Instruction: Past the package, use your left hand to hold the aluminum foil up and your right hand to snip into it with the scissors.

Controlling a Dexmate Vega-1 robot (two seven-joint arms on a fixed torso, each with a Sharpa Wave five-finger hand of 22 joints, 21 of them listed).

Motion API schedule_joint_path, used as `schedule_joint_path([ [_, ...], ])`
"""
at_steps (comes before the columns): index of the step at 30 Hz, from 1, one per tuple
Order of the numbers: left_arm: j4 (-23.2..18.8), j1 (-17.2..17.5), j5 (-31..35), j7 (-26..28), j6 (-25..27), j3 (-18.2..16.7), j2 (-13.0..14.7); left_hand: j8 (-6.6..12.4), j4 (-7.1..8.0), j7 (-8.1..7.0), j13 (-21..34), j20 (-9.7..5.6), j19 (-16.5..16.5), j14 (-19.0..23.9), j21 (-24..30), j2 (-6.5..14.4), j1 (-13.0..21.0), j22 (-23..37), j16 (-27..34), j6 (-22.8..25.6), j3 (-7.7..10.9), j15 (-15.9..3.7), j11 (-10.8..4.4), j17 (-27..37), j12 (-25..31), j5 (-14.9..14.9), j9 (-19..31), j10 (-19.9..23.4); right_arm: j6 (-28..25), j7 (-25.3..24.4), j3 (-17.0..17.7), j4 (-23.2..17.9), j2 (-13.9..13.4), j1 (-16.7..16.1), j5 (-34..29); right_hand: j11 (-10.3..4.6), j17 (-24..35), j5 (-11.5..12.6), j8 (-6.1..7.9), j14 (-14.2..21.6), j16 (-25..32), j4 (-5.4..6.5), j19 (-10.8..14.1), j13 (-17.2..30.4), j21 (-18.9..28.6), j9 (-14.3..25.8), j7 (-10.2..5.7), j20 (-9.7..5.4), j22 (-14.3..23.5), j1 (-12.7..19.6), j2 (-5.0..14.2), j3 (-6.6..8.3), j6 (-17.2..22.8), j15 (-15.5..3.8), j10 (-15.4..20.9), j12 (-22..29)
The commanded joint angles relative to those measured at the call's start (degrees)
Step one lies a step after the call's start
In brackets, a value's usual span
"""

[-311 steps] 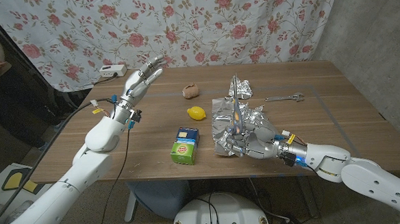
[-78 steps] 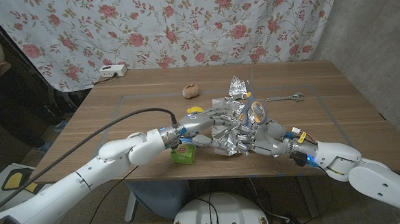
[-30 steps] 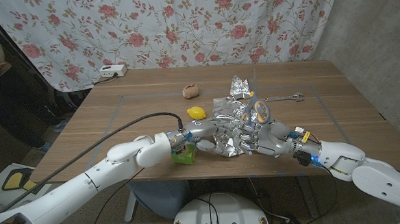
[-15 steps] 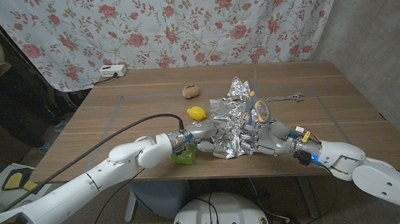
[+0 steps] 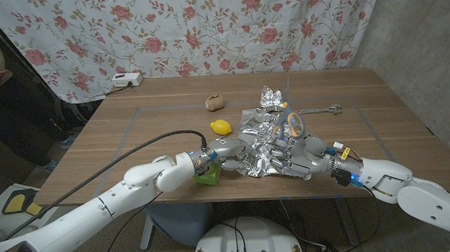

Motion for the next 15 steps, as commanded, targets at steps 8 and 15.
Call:
schedule_joint_path([
  [8,5.2,-1.2,1.3,8.1,-2.6,1.6,-1.7,3.29,0.76,1.75,8.5,-10.26,15.9,11.7,11.0,0.6,7.6,3.0,7.6,8.4,1.15,-1.64,-0.11,6.3,5.9,-0.7,1.6,8.4,0.1,0.0,0.9,0.7,0.8,-0.6,0.3,-0.76,0.3,-0.2,0.48,0.5,-0.4,0.39,0.5,0.4,-0.3,0.2,4.39,-1.6,0.2,1.0,0.46,-0.92,-3.4,-4.37,0.6,-0.1],
  [15,7.2,-1.3,2.8,14.2,-3.7,1.5,-2.5,4.55,0.34,2.59,11.8,-13.12,22.3,17.7,17.7,-0.4,10.6,4.1,8.5,12.4,1.1,-1.69,0.02,5.9,7.9,-0.7,2.2,11.1,-0.2,0.0,0.8,1.1,1.2,0.0,0.3,-0.65,0.3,-0.2,0.3,0.7,-0.5,0.52,0.5,0.6,-0.3,-0.1,4.42,-1.61,0.2,1.1,0.62,-1.17,-3.2,-4.38,0.5,0.0],
])
